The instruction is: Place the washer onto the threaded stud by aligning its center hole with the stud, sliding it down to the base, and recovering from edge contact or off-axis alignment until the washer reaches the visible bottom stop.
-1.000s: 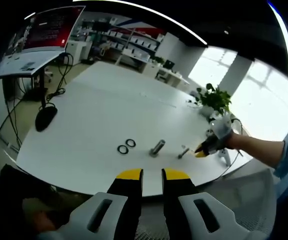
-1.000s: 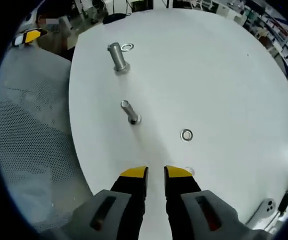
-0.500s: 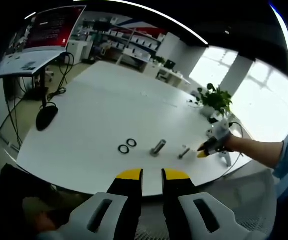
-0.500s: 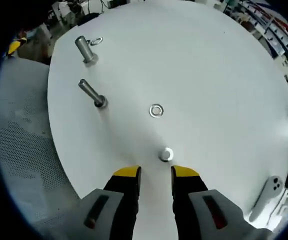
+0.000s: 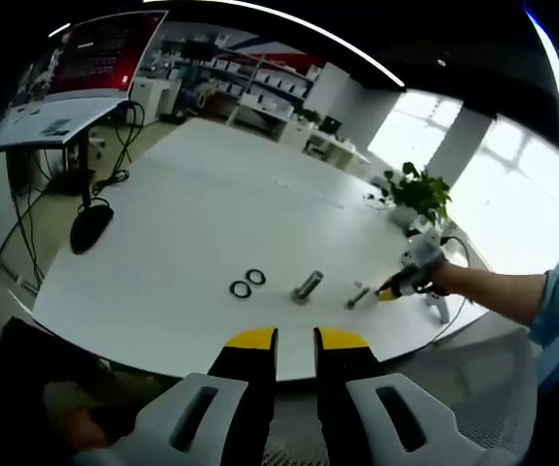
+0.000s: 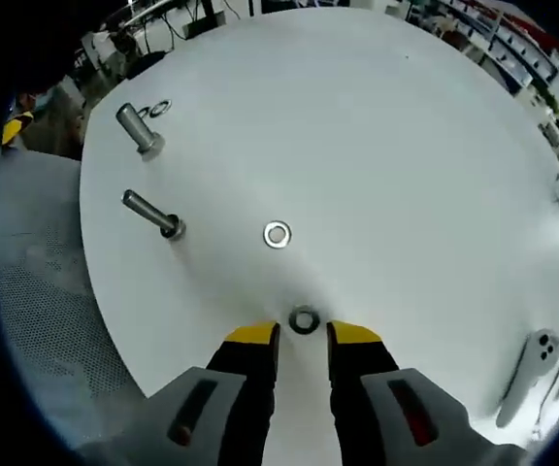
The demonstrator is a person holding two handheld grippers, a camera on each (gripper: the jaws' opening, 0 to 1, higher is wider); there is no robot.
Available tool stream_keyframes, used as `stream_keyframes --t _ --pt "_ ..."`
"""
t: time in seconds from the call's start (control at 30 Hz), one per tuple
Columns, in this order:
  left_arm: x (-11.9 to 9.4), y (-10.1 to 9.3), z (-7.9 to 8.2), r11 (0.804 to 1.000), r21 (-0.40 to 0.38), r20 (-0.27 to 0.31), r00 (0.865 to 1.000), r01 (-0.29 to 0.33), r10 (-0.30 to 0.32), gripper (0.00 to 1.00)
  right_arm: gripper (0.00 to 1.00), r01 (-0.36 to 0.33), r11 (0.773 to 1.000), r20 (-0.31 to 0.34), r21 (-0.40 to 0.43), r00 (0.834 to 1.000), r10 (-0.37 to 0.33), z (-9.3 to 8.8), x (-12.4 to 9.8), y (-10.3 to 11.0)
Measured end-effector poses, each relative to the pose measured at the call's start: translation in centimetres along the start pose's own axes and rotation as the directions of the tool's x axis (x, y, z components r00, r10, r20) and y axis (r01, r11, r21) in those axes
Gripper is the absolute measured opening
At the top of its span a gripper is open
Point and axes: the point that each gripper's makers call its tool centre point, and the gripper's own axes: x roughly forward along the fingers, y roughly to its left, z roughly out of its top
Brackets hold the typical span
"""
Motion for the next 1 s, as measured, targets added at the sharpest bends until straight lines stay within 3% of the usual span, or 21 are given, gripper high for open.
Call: stream_keyframes --t 0.23,0.53,1.0 --pt "0.00 -0.02 -0.01 1.000 -0.002 0.000 1.000 0.000 0.000 0.12 0.14 0.022 0.999 0.031 0.036 0.999 -0.023 0.34 0.04 -0.31" --pt "0.00 -0.01 0.02 1.000 0.000 0.002 1.000 -0.001 0.001 0.12 0.14 0.038 0.998 0.053 0.058 0.998 -0.041 0.33 -0.04 -0.47" --pt "-0.06 0.00 0.07 1.000 -0.003 0.005 1.000 0.000 0.000 0.12 0.14 0.061 0.997 0.155 0.050 0.986 -0.069 0.10 -0.20 0.22"
